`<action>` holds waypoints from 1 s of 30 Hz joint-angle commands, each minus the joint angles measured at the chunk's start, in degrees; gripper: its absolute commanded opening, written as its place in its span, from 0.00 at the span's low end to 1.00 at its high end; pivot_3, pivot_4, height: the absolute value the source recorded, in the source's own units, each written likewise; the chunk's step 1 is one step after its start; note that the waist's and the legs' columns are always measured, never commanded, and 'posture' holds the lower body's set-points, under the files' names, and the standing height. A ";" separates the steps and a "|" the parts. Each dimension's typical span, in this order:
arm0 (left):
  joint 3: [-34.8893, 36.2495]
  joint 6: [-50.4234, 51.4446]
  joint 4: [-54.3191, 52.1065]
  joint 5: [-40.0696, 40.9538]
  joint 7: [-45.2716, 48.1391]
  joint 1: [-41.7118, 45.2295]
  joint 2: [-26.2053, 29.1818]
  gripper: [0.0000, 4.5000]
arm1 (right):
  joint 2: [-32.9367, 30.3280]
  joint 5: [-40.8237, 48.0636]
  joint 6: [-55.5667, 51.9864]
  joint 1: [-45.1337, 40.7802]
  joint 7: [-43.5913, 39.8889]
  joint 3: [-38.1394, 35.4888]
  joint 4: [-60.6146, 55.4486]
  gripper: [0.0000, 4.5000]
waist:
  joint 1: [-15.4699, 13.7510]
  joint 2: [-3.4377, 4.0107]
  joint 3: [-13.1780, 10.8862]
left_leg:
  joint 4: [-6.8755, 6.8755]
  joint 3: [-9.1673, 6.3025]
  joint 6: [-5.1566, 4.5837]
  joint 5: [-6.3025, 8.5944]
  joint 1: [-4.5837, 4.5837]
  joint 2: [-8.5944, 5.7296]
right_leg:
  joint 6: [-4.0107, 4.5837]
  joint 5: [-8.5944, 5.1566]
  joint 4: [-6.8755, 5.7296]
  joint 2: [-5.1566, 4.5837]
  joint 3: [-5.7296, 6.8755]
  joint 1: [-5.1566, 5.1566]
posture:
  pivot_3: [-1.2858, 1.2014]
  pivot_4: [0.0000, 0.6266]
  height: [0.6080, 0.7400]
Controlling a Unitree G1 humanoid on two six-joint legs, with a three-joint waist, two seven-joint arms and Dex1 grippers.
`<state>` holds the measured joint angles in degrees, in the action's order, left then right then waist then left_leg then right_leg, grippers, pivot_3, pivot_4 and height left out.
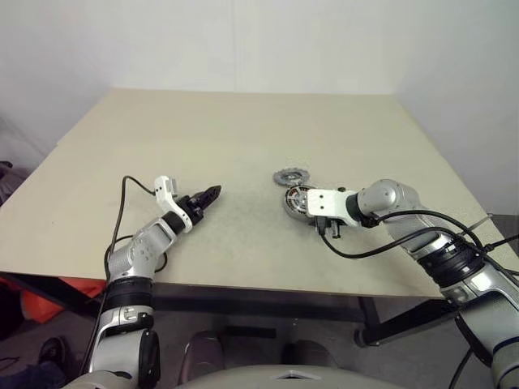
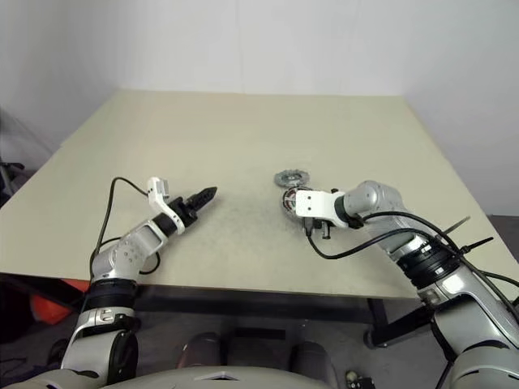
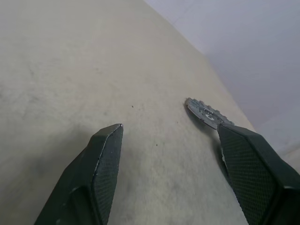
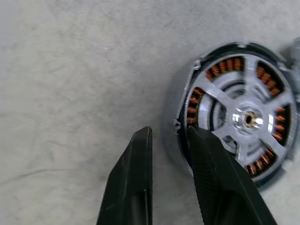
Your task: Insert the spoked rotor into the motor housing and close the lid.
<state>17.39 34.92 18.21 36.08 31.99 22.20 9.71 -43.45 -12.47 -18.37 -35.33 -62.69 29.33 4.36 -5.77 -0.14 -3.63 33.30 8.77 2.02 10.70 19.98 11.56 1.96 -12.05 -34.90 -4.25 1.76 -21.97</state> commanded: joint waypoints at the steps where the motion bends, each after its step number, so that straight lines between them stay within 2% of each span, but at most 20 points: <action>1: 0.49 -0.74 -2.36 0.80 0.02 -0.11 0.32 0.75 | 0.72 -2.28 1.05 -0.47 -0.56 0.74 3.99 0.06 | 0.02 -0.04 0.02 | 0.00 0.00 0.00 0.00 -0.03 0.00 | -0.01 0.00 0.00 0.00 -0.01 0.03 | 0.52 0.00 1.00; 2: 0.58 -0.72 -2.37 0.84 0.05 -0.18 0.42 0.75 | 1.05 -2.59 1.31 -0.68 -0.34 0.66 4.59 0.00 | 0.08 -0.11 0.06 | 0.00 0.00 0.01 0.00 -0.03 0.00 | -0.01 -0.01 0.00 0.00 -0.01 0.04 | 0.52 0.00 1.00; 10: 0.72 -0.58 -2.36 0.78 -0.18 0.10 0.60 0.75 | 2.24 -3.47 2.28 -1.08 0.50 -0.44 7.01 0.00 | 0.34 -0.16 0.09 | 0.02 0.00 0.03 -0.02 -0.27 0.01 | -0.36 -0.21 0.01 0.01 -0.04 0.27 | 0.52 0.00 1.00; 14: 0.61 -0.73 -2.07 0.64 -0.16 0.31 0.58 0.75 | 3.73 -0.93 -1.56 -1.53 0.46 -2.71 6.06 0.00 | 0.37 -0.16 0.09 | 0.02 -0.01 0.03 -0.02 -0.34 0.00 | -0.38 -0.22 0.04 0.01 -0.04 0.38 | 0.52 0.00 1.00; 18: 0.90 -1.03 -1.38 0.58 -0.07 0.64 0.86 0.75 | 11.18 6.86 -19.45 -5.16 0.78 -9.48 1.37 0.00 | 0.89 -0.11 0.05 | 0.02 -0.02 0.04 -0.02 -0.34 0.03 | -0.38 -0.22 0.01 0.04 -0.05 0.27 | 0.52 0.00 1.00; 23: 1.83 -1.30 -1.20 0.71 -0.38 0.76 1.44 0.75 | 16.79 11.51 -33.24 -9.06 2.79 -13.17 -2.03 0.00 | 1.04 -0.07 0.03 | 0.00 -0.01 0.17 -0.11 0.10 0.07 | 0.15 0.10 -0.32 0.05 -0.03 -0.38 | 0.52 0.00 1.00; 30: 4.36 -2.25 -0.88 1.17 -0.86 0.12 3.34 0.75 | 23.54 15.73 -42.81 -11.29 9.57 -14.11 -4.38 0.00 | 0.18 -0.05 0.02 | -0.13 -0.02 0.35 -0.22 1.18 0.15 | 0.32 0.01 -0.31 0.10 0.20 -1.35 | 0.52 0.00 1.00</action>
<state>20.38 33.90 17.90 36.39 31.08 21.86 11.99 -20.68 1.61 -60.31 -44.23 -54.71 17.26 3.68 -5.60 -0.19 -3.62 33.17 8.75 2.36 10.50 21.16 11.71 2.28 -12.04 -35.20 -4.16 1.99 -23.32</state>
